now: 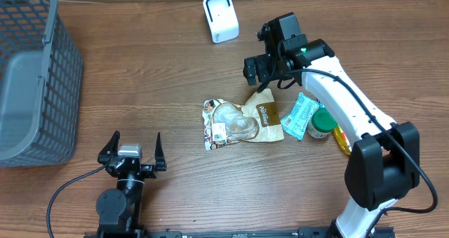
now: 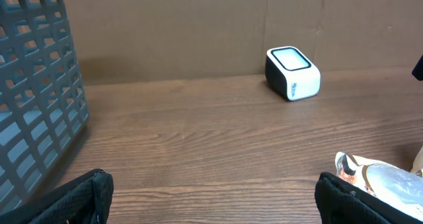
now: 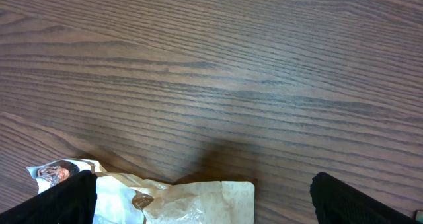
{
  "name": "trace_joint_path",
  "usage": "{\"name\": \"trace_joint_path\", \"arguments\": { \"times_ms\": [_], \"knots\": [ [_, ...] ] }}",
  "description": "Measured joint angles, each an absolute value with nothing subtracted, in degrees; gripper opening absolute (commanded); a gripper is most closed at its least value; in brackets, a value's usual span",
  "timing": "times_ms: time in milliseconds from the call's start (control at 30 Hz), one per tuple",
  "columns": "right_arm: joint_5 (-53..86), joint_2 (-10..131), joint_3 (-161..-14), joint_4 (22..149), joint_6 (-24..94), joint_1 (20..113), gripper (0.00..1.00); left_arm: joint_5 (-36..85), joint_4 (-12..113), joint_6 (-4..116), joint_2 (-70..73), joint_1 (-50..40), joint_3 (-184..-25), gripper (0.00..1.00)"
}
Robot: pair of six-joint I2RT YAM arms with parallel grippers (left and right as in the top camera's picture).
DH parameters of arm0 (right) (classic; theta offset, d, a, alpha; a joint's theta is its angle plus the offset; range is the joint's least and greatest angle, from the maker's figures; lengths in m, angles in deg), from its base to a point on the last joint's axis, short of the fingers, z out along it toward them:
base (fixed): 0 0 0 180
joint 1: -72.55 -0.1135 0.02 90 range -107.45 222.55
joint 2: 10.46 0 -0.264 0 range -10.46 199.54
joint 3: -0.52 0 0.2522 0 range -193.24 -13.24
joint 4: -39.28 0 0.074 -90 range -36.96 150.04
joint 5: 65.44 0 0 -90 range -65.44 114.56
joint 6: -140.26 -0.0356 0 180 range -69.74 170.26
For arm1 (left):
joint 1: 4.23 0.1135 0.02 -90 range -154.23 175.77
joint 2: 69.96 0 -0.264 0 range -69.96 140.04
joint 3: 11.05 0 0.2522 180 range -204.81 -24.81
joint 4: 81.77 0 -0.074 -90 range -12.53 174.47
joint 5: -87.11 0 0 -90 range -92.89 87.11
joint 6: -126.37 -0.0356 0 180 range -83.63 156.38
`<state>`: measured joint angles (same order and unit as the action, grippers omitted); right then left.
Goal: Scan the item barcode
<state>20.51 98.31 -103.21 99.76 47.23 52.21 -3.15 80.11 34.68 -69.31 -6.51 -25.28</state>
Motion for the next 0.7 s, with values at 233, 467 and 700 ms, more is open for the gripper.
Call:
{"name": "trace_joint_path", "arguments": {
  "times_ms": [233,467,700],
  "knots": [
    [20.53,96.98,-103.21,99.76,47.25,52.19,1.0,-3.15,80.11,34.68,-69.31,-6.51,-25.28,0.99],
    [22.61,78.84,-103.23,100.04,47.29,52.15,1.0,-3.15,80.09,34.68,-69.31,-6.51,-25.28,1.0],
    [27.66,56.09,-98.88,100.15,47.29,51.93,1.0,-3.15,80.09,34.68,-69.31,-6.51,-25.28,0.99]
  ]
}}
